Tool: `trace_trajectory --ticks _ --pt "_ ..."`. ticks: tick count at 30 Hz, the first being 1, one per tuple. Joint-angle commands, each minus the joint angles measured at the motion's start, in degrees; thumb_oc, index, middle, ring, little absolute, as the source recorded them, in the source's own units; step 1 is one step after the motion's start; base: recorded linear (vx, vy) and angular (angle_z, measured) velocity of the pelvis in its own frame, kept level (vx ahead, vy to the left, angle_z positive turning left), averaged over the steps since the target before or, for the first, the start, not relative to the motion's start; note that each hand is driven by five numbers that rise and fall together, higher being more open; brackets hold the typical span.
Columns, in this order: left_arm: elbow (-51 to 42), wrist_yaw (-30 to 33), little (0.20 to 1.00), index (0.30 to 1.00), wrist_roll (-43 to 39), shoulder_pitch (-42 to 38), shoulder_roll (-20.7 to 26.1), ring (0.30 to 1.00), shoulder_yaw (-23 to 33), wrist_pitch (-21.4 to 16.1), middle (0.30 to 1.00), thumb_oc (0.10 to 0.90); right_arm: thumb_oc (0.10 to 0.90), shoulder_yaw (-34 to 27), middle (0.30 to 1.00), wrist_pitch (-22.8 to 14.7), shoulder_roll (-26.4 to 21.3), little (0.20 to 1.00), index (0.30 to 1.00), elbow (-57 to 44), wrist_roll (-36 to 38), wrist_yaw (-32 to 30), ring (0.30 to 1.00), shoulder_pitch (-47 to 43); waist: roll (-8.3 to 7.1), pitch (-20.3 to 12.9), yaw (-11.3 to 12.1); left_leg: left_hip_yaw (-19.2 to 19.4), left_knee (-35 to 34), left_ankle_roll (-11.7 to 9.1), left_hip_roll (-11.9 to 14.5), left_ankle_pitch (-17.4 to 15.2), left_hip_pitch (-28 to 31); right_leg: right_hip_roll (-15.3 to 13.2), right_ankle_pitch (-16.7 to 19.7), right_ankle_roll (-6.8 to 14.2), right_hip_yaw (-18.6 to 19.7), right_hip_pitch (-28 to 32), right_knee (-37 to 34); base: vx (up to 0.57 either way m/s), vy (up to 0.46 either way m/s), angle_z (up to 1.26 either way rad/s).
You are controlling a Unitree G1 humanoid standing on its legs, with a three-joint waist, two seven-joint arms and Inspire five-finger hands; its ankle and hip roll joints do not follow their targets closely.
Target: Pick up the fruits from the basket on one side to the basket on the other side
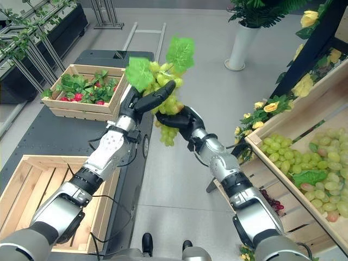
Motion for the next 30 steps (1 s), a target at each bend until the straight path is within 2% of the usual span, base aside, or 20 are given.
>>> trace_trajectory --ticks 1,11,18,24,30 --pt "7.65 4.57 0.900 0.900 2.22 2.48 3.79 0.900 4.47 -2.73 0.900 0.800 0.400 -8.59 0.300 -8.92 -1.75 0.300 0.300 -6.18 2.75 1.63 0.300 -3.17 -0.67 -10.18 0.93 -0.22 0.09 -0.32 -1.71 -10.01 2.83 2.88 2.24 -1.70 1.43 -4.40 0.04 0.01 -0.001 -0.16" --pt "8.43 5.87 0.900 0.900 7.78 5.89 3.67 0.900 4.47 -4.34 0.900 0.800 0.400 -9.11 0.300 -8.40 -1.47 0.300 0.300 -6.37 3.62 2.17 0.300 0.03 -1.13 -9.73 1.22 -0.18 0.09 -0.27 -1.73 -9.95 3.14 2.91 2.36 -1.71 1.49 -4.09 0.04 0.00 0.000 -0.02" --pt "8.10 6.58 0.900 0.900 7.35 6.71 3.42 0.900 4.75 -5.91 0.900 0.800 0.400 -9.21 0.300 -8.67 -1.10 0.300 0.300 -6.15 3.34 2.72 0.300 0.75 -1.16 -9.56 1.36 -0.19 0.09 -0.28 -1.70 -9.96 3.34 2.91 2.37 -1.75 1.47 -3.89 0.04 0.00 0.000 0.00" --pt "7.88 6.12 0.900 0.900 5.49 9.41 1.47 0.900 5.64 -6.49 0.900 0.800 0.400 -9.12 0.300 -9.61 -1.42 0.300 0.300 -8.46 -3.46 4.07 0.300 1.49 -1.32 -9.63 1.36 -0.51 0.09 -0.15 -1.78 -10.05 3.40 3.01 2.34 -1.72 1.84 -3.88 0.04 0.00 0.000 0.00" --pt "8.84 7.07 0.900 0.900 6.58 17.24 -3.60 0.900 7.28 -9.60 0.900 0.800 0.400 -9.38 0.300 -6.79 -2.80 0.300 0.300 -21.10 -10.35 6.30 0.300 7.30 -2.22 -9.29 0.48 0.05 0.13 0.24 -1.91 -10.10 3.07 3.21 2.53 -1.64 3.23 -4.54 0.04 0.00 0.002 -0.02"
